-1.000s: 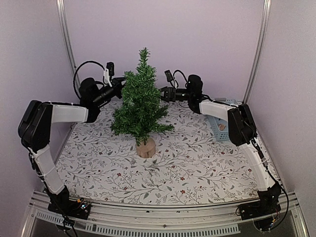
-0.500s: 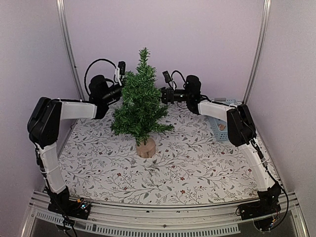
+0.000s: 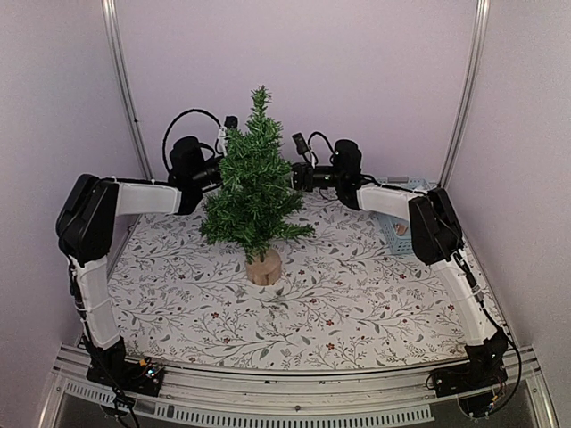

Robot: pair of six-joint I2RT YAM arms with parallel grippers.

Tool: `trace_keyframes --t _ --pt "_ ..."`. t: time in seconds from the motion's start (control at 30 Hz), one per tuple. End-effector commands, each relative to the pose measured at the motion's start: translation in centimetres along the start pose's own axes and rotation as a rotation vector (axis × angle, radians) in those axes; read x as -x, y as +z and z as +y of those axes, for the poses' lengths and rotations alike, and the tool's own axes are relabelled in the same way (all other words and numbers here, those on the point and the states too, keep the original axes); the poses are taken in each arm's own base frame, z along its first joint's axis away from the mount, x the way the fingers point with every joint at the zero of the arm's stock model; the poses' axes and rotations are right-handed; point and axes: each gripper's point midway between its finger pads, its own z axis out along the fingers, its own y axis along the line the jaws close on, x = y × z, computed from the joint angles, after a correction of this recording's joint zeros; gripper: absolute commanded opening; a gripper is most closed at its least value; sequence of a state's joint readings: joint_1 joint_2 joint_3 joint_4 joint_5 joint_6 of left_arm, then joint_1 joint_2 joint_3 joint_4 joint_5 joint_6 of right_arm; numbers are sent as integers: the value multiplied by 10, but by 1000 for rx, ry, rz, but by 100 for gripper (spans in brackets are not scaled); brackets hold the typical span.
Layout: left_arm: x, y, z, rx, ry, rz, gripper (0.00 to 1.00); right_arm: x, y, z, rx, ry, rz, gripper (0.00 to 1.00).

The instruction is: Decorate the small christmas tree

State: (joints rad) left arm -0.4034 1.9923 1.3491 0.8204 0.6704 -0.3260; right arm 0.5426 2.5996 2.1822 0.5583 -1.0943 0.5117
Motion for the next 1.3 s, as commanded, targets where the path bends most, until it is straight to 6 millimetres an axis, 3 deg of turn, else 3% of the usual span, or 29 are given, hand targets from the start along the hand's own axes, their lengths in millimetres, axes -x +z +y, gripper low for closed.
trace_keyframes --t 0.0,0.2,0.3,0.37,0.57,0.8,1.03,1.27 --pt "4 6 -5 -11 15 5 0 25 -1 24 7 -67 -16 15" --pt "10 4 -3 9 24 3 0 29 -8 30 -22 -82 -21 0" --pt "12 4 -3 15 30 3 4 34 -13 33 -34 -87 -29 0" --pt "13 4 -3 17 28 5 11 35 -16 34 -37 -90 -33 0" --pt "16 1 -3 27 27 9 50 40 -20 37 -39 -102 -43 0" --pt "25 -10 -1 79 56 25 65 45 -35 33 -77 -96 -69 0" --pt "33 -27 5 142 83 37 87 54 -52 36 -108 -106 -92 0" --pt "36 -37 14 198 71 40 91 60 -54 43 -105 -117 -97 0"
